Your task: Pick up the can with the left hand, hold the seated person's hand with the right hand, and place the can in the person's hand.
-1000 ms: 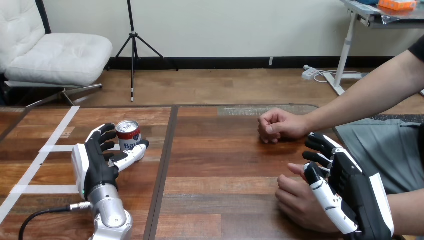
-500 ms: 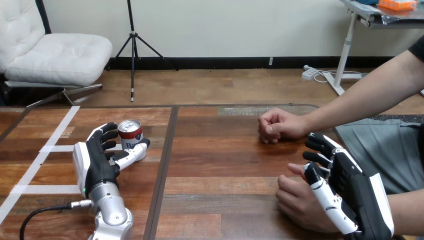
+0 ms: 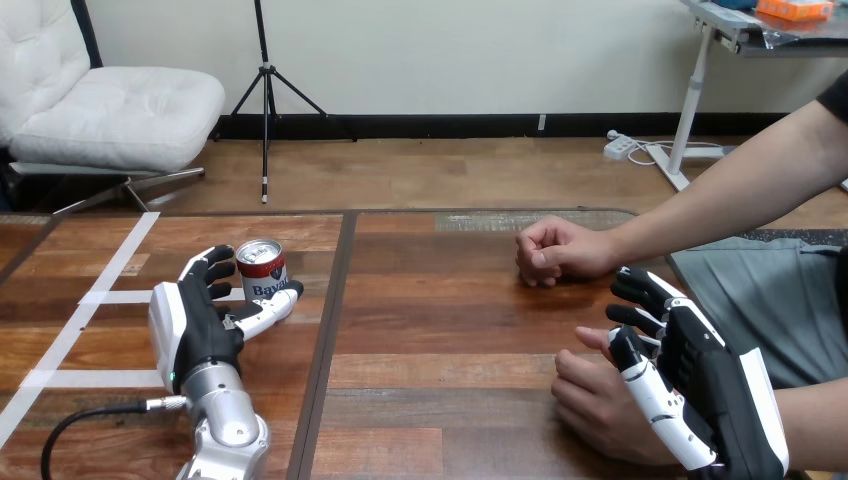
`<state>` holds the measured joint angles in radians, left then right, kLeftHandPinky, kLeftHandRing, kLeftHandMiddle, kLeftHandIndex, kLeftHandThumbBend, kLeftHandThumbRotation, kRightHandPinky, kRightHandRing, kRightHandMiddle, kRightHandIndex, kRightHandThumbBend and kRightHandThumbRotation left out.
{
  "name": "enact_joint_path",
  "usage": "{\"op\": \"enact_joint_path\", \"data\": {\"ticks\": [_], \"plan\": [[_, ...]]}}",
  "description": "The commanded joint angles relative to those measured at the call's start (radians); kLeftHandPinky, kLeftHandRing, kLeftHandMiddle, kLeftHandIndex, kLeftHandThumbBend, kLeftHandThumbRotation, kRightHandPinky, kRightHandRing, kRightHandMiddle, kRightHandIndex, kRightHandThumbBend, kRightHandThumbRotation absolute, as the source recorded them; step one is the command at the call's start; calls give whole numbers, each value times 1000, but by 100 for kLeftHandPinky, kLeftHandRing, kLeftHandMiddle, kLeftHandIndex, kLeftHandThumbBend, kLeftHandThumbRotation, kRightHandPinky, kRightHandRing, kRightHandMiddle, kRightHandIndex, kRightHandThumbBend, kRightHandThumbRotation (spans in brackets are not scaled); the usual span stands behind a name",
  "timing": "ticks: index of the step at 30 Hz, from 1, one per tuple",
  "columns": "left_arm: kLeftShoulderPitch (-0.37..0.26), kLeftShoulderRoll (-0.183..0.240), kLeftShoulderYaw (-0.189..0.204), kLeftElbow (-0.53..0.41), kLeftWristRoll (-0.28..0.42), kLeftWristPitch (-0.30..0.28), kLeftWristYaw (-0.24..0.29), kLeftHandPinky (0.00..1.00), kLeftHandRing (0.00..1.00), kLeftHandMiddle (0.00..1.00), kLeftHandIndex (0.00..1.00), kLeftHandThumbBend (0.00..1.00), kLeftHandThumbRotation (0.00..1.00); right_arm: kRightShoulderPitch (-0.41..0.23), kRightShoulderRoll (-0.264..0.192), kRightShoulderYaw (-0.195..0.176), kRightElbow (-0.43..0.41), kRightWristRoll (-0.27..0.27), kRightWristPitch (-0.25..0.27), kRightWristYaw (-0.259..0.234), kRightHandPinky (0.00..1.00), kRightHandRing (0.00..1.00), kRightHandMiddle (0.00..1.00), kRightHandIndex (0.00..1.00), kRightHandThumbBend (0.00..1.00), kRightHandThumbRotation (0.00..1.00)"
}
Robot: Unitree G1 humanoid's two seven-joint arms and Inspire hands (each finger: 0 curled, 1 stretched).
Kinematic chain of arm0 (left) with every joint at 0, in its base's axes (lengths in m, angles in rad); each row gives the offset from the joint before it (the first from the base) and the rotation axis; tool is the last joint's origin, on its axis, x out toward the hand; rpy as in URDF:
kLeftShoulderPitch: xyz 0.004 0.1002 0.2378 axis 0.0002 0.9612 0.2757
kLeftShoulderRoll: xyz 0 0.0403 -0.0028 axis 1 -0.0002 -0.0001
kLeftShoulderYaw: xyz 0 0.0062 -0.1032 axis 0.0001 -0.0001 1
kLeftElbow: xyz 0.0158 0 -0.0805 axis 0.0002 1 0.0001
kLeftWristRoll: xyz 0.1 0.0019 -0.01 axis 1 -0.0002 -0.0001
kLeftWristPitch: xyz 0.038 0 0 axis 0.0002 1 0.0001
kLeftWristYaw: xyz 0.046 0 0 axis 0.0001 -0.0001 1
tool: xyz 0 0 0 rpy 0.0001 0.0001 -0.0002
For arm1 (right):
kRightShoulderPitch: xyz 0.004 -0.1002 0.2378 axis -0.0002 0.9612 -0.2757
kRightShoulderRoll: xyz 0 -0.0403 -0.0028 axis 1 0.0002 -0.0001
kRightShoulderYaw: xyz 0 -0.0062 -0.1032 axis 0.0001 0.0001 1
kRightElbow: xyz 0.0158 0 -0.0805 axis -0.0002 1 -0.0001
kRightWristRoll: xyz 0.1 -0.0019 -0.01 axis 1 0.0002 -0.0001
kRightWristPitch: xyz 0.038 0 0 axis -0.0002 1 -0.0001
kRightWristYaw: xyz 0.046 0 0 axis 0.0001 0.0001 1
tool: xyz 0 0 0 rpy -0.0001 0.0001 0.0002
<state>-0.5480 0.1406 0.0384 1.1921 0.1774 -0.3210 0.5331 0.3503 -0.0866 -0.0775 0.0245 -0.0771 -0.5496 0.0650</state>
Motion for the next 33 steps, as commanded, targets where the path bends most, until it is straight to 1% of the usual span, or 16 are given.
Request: {"op": "enact_joint_path", "data": {"ticks": [1, 8, 14, 22, 28, 33], "plan": [[-89, 5, -20, -2, 27, 11, 13, 74, 83, 86, 84, 73, 0, -32, -12, -2, -59, 5, -26, -5, 71, 80, 84, 83, 52, 64], [-91, 4, -22, -1, 19, 16, 12, 75, 85, 89, 87, 74, 2, -31, -13, -3, -62, -3, -21, -8, 71, 80, 84, 83, 52, 64], [-89, 5, -24, 1, 15, 8, 11, 78, 88, 92, 90, 76, 5, -28, -12, -3, -62, 6, -21, -4, 71, 80, 84, 83, 53, 65], [-89, 4, -24, 0, 8, 5, 2, 83, 93, 96, 95, 78, 8, -26, -14, -5, -61, 2, -25, -7, 71, 80, 84, 83, 53, 65], [-88, 4, -32, -4, 17, 6, 14, 86, 95, 99, 98, 79, 10, -24, -12, -4, -68, 13, -17, -1, 71, 80, 84, 83, 53, 65], [-84, 5, -38, -10, 22, -1, 16, 88, 98, 100, 99, 79, 13, -27, -11, -2, -63, 24, -22, 2, 71, 80, 84, 83, 53, 63]]}}
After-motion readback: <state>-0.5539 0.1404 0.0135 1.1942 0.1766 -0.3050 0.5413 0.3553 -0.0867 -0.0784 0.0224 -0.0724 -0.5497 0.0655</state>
